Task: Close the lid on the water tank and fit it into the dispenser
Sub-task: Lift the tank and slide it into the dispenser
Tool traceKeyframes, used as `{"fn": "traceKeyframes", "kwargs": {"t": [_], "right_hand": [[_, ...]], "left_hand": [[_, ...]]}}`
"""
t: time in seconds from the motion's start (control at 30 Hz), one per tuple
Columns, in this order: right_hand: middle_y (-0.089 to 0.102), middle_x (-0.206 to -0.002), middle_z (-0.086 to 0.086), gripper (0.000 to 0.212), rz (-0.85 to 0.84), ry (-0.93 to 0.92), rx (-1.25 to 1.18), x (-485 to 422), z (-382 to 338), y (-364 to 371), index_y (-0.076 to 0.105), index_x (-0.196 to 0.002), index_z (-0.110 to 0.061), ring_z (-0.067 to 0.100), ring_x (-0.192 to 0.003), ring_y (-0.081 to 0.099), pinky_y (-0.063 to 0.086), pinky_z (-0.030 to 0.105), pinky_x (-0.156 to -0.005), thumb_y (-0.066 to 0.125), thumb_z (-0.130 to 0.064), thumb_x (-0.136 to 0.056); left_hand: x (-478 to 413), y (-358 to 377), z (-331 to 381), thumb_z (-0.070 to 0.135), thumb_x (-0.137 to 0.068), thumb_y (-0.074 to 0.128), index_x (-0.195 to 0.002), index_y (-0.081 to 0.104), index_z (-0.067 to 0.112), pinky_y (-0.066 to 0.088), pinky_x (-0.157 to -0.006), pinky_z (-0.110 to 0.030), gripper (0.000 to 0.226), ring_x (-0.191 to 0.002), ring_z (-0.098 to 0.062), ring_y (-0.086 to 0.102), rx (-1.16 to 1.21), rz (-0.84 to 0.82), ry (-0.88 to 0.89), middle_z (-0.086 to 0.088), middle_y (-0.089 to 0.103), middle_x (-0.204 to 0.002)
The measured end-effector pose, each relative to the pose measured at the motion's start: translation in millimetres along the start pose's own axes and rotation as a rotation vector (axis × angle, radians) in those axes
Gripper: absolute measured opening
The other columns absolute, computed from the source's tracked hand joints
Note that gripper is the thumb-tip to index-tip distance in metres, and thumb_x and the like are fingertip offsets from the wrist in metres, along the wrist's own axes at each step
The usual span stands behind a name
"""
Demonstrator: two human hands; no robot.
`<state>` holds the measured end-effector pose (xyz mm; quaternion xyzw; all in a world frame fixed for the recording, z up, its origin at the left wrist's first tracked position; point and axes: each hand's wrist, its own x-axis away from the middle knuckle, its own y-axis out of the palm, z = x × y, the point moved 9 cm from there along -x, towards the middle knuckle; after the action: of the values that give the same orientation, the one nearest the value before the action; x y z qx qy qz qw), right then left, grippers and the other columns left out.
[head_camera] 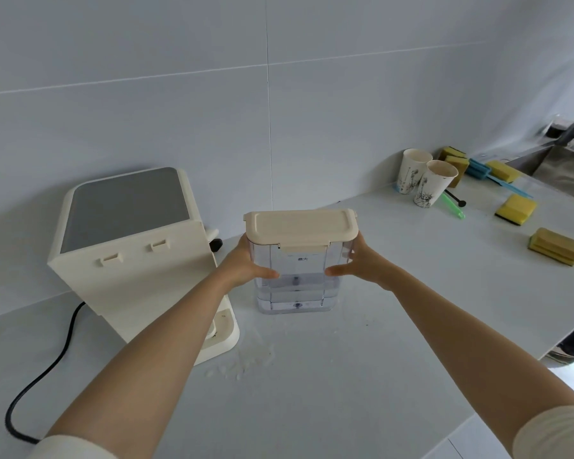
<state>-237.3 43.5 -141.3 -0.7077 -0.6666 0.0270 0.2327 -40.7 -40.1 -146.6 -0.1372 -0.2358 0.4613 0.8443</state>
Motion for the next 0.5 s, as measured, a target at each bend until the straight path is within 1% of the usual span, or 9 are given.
{"fn": "traceKeyframes", "kwargs": {"t": [0.07,0.1,0.17,0.33,0.4,0.5], "right_hand": [[0.017,-0.153,0.002,0.114,-0.003,0.027,0.007,-2,8,5,-0.005,-0.143,-0.024,0.020,-0.139,0.019,0.023,0.029,-0.107,0.078,-0.013,-0.066],[0.019,-0.153,0.003,0.113,0.001,0.045,0.006,-4,12,6,-0.004,-0.143,-0.023,0.021,-0.139,0.022,0.024,0.033,-0.110,0.078,-0.013,-0.066],[0.025,-0.151,0.006,0.113,0.018,0.070,0.005,-5,16,8,-0.001,-0.143,-0.021,0.024,-0.138,0.027,0.026,0.040,-0.113,0.079,-0.013,-0.064],[0.035,-0.143,0.011,0.108,0.121,0.090,0.013,-6,18,4,0.008,-0.141,-0.017,0.030,-0.131,0.036,0.034,0.048,-0.109,0.081,-0.012,-0.062],[0.038,-0.140,0.014,0.107,0.126,0.100,0.020,-7,19,4,0.009,-0.140,-0.016,0.030,-0.128,0.038,0.037,0.048,-0.107,0.081,-0.013,-0.061],[0.038,-0.139,0.015,0.106,0.127,0.106,0.028,-7,20,3,0.010,-0.139,-0.016,0.029,-0.127,0.039,0.037,0.047,-0.106,0.082,-0.014,-0.060]], "left_hand": [[-2,2,-3,0.016,-0.062,0.083,-0.139,0.028,0.015,0.033,-0.110,-0.038,0.095,-0.131,-0.023,0.039,-0.012,0.008,-0.007,-0.002,0.043,-0.141],[-3,3,-5,0.017,-0.061,0.083,-0.139,0.029,0.015,0.034,-0.110,-0.041,0.095,-0.131,-0.024,0.040,-0.017,0.010,-0.011,-0.004,0.045,-0.141],[-3,5,-6,0.020,-0.062,0.083,-0.140,0.029,0.014,0.034,-0.110,-0.043,0.094,-0.131,-0.024,0.040,-0.018,0.015,-0.016,-0.005,0.045,-0.142],[-2,3,-6,0.026,-0.065,0.081,-0.140,0.029,0.015,0.033,-0.111,-0.040,0.092,-0.132,-0.023,0.039,-0.062,0.023,-0.014,-0.004,0.043,-0.143],[-2,3,-6,0.025,-0.065,0.081,-0.140,0.030,0.015,0.033,-0.110,-0.038,0.091,-0.132,-0.023,0.039,-0.057,0.034,-0.015,-0.004,0.045,-0.142],[0,2,-5,0.024,-0.064,0.081,-0.139,0.032,0.015,0.032,-0.105,-0.031,0.090,-0.132,-0.022,0.038,-0.043,0.051,-0.016,-0.003,0.044,-0.143]]}}
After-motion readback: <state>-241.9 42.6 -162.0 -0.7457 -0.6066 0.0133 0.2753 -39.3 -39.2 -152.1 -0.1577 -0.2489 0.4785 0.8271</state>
